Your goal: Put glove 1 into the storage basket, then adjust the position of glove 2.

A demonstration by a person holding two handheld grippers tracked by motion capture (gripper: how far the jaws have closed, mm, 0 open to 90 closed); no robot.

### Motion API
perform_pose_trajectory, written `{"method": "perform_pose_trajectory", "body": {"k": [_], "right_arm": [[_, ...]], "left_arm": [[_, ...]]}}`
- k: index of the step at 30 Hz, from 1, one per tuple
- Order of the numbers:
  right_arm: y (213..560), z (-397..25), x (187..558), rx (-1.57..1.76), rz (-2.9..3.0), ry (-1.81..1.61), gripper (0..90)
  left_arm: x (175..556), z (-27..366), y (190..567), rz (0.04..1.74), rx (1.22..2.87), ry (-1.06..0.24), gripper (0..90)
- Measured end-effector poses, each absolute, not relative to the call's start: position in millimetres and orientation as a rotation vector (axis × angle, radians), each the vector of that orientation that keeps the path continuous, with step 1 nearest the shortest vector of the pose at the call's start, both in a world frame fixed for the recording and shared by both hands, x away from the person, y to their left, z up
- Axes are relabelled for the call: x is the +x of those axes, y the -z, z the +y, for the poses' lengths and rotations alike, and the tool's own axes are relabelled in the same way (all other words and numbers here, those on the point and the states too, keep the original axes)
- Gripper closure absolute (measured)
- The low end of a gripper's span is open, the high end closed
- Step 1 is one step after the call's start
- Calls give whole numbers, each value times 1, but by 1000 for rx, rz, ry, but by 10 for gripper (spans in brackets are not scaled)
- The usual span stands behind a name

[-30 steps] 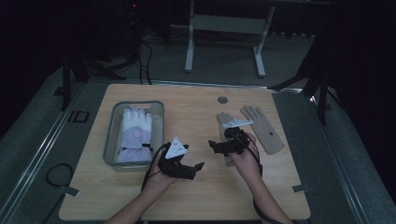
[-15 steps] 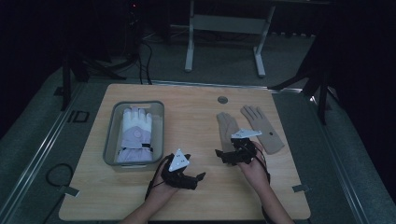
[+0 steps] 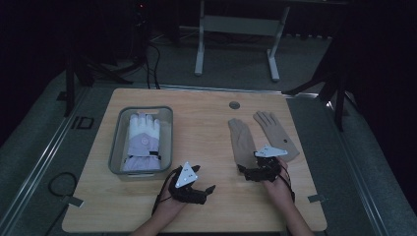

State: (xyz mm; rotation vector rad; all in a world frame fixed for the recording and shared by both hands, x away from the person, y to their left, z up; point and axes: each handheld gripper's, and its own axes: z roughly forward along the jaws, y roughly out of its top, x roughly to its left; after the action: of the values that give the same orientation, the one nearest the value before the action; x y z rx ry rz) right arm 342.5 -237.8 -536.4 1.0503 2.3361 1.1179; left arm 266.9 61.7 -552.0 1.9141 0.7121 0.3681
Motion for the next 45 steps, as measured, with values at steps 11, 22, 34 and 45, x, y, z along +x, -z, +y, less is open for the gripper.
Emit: {"method": "perform_pose_trajectory", "body": {"k": [11, 22, 34, 45], "right_arm": [[523, -239, 347, 1112, 2334, -1229, 99], [502, -235, 383, 1065, 2296, -1159, 325], [529, -228, 430, 1198, 2216, -1082, 436], [559, -222, 434, 1198, 2232, -990, 653]], "left_arm": [[267, 64, 555, 734, 1904, -346, 125], [264, 68, 554, 708, 1885, -344, 125], [263, 69, 555, 697, 1887, -356, 125], [263, 70, 555, 714, 1890, -362, 125]]}}
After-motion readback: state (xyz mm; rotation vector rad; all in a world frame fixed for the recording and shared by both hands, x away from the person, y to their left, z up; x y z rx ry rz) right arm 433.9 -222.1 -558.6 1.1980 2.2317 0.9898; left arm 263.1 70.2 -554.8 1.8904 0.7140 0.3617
